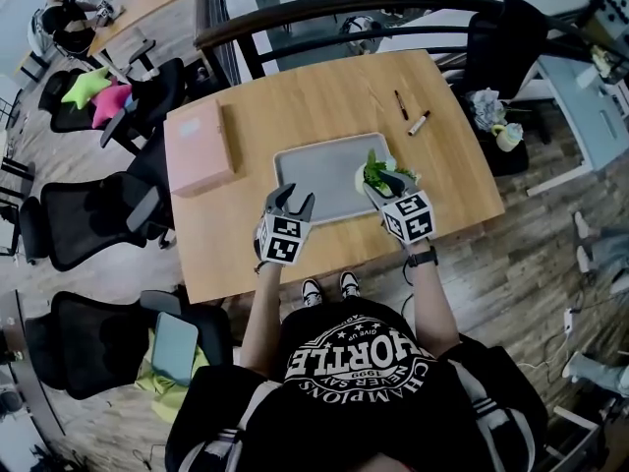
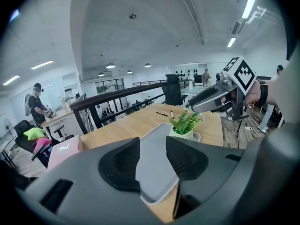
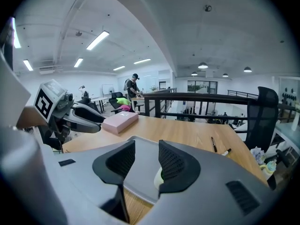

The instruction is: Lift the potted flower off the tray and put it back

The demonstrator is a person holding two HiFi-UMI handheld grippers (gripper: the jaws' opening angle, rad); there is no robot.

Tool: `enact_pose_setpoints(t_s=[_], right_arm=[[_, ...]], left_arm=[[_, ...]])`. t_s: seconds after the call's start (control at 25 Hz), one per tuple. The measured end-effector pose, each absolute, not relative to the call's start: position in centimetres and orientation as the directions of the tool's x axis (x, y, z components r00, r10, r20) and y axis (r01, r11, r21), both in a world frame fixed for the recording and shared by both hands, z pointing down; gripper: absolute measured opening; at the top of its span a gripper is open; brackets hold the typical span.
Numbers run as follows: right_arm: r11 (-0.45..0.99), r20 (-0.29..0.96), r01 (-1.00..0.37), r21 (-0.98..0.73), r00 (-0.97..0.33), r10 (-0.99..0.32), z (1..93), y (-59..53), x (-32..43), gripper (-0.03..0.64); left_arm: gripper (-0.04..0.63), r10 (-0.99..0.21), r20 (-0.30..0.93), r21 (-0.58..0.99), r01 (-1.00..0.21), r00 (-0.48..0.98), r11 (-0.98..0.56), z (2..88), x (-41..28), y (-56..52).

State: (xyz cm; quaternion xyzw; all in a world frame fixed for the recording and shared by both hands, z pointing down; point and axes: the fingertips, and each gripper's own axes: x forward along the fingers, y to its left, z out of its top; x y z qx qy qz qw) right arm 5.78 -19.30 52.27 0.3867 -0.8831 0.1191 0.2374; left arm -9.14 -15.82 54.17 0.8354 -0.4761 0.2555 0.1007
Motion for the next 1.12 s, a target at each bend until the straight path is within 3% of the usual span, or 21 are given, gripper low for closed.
enact_pose_setpoints(t_s=[1.12], right_arm=[[0.617, 0.350, -0.787, -0.012, -0.581, -0.734, 45.6, -24.1, 1.5, 0.071]], left_arm=[[0.101, -0.899, 0.312, -0.069, -0.937, 0.306, -0.343, 46.4, -17.4, -19.3]])
